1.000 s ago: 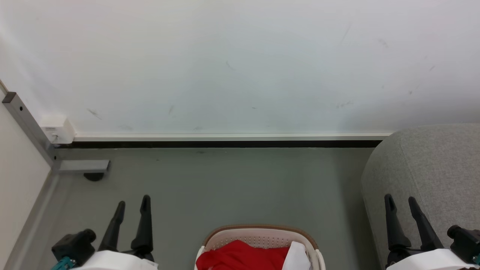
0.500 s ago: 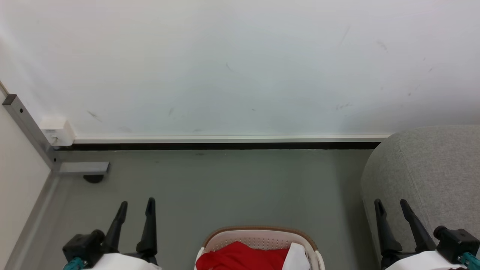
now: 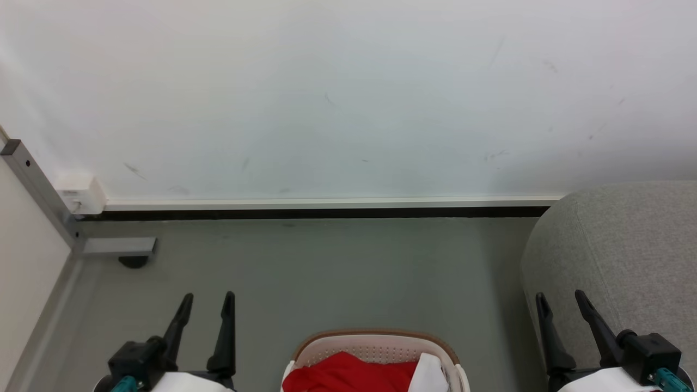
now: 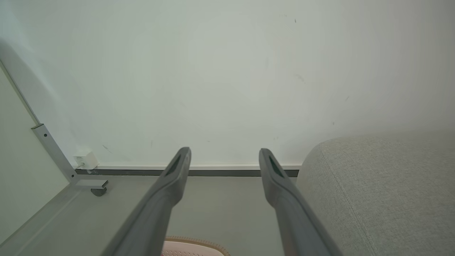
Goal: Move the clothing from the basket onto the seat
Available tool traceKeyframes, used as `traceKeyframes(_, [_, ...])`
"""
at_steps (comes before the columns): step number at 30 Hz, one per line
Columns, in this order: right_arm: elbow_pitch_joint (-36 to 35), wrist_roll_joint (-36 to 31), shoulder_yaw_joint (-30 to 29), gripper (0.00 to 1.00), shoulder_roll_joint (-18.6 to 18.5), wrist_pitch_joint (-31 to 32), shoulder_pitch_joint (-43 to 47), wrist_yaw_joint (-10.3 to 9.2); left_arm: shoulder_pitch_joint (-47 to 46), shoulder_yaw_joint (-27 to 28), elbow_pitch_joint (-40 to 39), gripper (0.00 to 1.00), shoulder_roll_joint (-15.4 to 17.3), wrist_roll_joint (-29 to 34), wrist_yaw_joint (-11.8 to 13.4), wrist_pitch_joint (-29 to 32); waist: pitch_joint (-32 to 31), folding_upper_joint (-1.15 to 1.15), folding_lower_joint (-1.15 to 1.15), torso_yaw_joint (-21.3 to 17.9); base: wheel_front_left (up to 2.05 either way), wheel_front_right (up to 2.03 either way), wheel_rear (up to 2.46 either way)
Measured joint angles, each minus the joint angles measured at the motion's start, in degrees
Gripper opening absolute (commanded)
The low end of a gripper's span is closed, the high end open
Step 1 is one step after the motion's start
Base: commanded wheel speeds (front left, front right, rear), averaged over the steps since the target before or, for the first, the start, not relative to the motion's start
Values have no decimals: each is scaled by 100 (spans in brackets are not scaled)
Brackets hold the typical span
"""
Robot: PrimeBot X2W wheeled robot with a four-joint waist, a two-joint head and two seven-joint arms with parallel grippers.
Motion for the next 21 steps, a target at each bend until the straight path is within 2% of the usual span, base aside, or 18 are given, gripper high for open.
traceKeyframes(21, [154,-723,142,100,75,-198,-22,0,-18,-29,146,100,-9,721,-66,-226,-62,0,0,-22,0,0,0])
